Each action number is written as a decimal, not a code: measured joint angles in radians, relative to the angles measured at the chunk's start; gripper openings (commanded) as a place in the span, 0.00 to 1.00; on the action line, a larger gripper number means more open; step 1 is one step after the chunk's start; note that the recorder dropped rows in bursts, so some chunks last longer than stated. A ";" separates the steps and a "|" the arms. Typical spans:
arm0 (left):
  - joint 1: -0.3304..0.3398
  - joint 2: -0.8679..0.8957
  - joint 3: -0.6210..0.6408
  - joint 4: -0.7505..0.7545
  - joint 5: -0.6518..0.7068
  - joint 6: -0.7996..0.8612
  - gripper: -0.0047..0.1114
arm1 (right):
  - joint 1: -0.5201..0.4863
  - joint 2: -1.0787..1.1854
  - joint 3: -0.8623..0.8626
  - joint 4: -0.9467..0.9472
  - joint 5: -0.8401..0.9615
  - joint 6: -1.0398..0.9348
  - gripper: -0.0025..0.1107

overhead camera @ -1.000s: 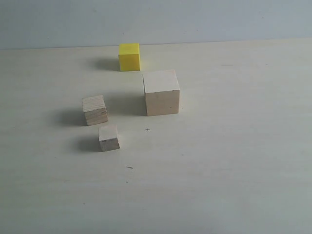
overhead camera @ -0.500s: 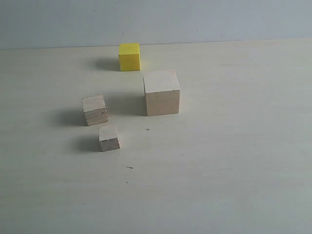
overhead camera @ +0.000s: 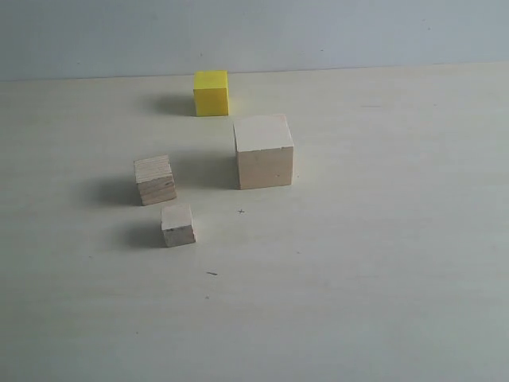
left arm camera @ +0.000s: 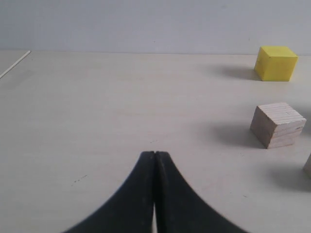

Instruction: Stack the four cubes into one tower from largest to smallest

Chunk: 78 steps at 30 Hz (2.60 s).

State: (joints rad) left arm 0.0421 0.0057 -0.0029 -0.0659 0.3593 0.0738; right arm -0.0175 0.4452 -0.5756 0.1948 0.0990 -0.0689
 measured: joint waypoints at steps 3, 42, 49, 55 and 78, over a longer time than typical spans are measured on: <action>0.000 0.000 0.000 0.000 0.000 0.000 0.04 | 0.041 0.129 -0.122 -0.003 0.091 -0.012 0.02; 0.000 0.000 0.000 0.000 0.000 0.000 0.04 | 0.309 0.898 -0.372 0.519 0.541 -0.314 0.86; 0.000 0.000 0.000 0.000 0.000 0.000 0.04 | 0.428 1.030 -0.560 0.505 0.555 -0.313 0.86; 0.000 0.000 0.000 0.000 0.000 0.000 0.04 | 0.480 1.246 -0.760 0.356 0.639 -0.136 0.86; 0.000 0.000 0.000 0.000 0.000 0.000 0.04 | 0.481 1.598 -1.233 0.079 0.992 0.170 0.82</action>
State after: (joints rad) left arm 0.0421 0.0057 -0.0029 -0.0659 0.3593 0.0738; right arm 0.4636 2.0433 -1.8084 0.2733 1.0909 0.1011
